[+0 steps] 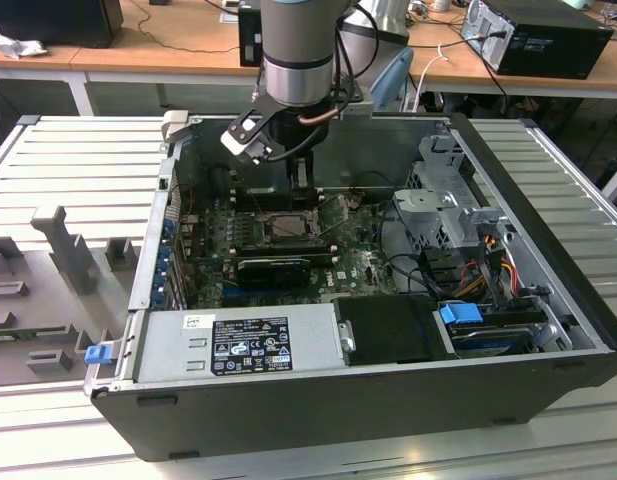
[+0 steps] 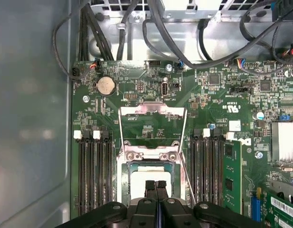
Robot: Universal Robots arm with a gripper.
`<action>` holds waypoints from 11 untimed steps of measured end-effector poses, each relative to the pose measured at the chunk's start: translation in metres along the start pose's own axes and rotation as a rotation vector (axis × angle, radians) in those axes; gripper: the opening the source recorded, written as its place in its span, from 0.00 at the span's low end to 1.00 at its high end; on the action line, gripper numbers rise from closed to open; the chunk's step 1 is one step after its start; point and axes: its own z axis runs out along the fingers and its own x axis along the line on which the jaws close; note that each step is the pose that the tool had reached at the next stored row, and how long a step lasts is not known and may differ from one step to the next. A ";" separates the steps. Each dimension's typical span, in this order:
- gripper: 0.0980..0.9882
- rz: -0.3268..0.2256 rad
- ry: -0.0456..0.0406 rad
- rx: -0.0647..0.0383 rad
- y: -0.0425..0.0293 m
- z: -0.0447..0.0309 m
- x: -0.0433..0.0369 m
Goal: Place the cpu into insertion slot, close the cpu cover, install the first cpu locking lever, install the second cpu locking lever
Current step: 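Close the cpu cover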
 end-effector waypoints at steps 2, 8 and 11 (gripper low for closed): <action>0.01 0.000 0.0000 0.000 0.0031 0.0001 0.0000; 0.01 0.000 -0.0002 0.000 0.0039 -0.0074 0.0002; 0.01 0.000 0.0000 0.000 0.0064 -0.0075 0.0002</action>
